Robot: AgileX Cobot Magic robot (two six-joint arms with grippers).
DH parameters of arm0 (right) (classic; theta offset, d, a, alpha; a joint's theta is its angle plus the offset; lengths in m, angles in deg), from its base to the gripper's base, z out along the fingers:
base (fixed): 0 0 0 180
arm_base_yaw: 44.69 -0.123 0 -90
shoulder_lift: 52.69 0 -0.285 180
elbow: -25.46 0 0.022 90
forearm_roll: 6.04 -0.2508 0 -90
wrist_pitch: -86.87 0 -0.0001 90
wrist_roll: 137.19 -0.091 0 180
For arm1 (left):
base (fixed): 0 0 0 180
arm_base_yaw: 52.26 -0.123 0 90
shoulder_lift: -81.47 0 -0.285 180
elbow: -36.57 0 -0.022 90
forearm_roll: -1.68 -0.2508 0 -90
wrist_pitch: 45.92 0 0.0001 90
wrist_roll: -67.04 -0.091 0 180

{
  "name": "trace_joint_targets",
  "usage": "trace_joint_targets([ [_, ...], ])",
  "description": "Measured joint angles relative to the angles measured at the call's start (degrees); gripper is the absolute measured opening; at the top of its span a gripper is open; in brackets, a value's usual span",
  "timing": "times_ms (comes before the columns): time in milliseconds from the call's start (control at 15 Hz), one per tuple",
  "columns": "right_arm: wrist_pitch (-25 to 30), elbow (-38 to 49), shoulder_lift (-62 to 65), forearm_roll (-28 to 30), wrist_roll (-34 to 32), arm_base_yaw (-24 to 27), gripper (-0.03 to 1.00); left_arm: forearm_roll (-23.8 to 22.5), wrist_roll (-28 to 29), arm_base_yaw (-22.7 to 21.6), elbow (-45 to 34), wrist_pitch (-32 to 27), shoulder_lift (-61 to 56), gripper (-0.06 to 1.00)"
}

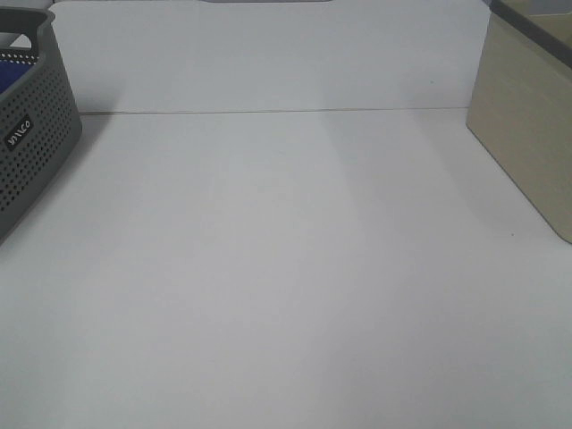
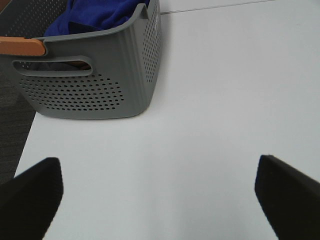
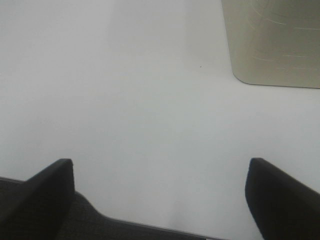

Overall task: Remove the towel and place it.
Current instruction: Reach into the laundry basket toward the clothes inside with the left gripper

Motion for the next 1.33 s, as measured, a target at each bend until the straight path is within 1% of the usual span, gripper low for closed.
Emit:
trace_joint_targets([
  [1333,0.0,0.0,0.0,0.0,0.0,0.0,0.89,0.0,0.0,0.0,0.0,0.0,0.0,0.99],
])
